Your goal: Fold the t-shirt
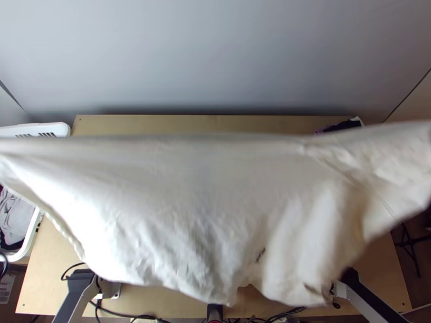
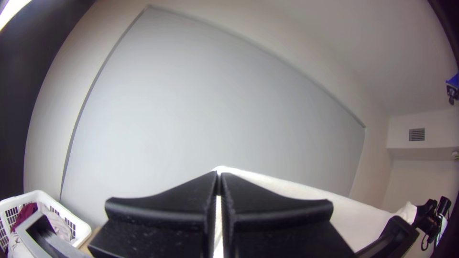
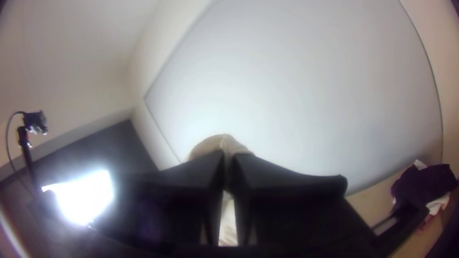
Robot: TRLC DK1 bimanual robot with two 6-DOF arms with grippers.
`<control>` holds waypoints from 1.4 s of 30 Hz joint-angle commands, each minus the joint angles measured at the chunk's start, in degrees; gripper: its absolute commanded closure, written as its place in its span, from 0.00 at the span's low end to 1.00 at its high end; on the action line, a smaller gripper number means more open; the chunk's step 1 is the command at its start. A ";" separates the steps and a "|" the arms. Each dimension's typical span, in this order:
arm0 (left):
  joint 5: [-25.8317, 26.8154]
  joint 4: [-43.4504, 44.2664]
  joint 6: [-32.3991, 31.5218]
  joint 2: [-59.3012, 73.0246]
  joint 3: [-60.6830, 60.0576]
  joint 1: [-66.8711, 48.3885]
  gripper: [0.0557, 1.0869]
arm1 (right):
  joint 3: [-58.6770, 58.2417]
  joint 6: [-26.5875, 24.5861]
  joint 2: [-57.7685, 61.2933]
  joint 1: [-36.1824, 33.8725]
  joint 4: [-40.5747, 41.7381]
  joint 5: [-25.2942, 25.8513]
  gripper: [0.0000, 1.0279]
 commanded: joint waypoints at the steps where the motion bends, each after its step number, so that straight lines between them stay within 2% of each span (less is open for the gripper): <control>1: 0.32 14.20 6.31 2.71 -15.76 0.09 0.97 | -21.13 -5.16 0.85 -2.20 10.81 3.16 0.97; 4: 0.41 22.37 8.94 4.82 -23.58 -0.70 0.97 | -31.24 -5.95 1.82 -2.02 18.89 3.16 0.97; 7: 0.50 30.72 11.67 8.07 -30.70 -1.93 0.97 | -36.16 -6.57 6.48 -1.41 25.22 3.25 0.97; 12: 0.59 43.82 14.31 19.67 -36.32 -3.51 0.97 | -38.27 -9.47 17.73 -0.53 33.40 4.92 0.97; 18: 2.43 54.54 16.85 35.58 -35.53 -4.83 0.97 | -36.87 -11.05 30.47 0.61 42.01 7.12 0.97; 23: 2.26 57.00 18.79 48.77 -29.47 -5.36 0.97 | -32.12 -14.74 40.93 0.61 45.00 9.40 0.97; 28: 1.64 57.88 20.02 60.19 -20.59 -4.13 0.97 | -23.51 -16.06 50.69 -0.44 45.09 10.90 0.97; 38: -0.03 56.82 21.95 79.70 -0.11 -2.81 0.97 | -2.68 -15.89 67.21 -2.81 42.01 13.53 0.97; 42: -1.08 54.71 23.18 85.94 7.01 -2.81 0.97 | 0.49 -15.80 69.67 -2.73 40.69 13.97 0.97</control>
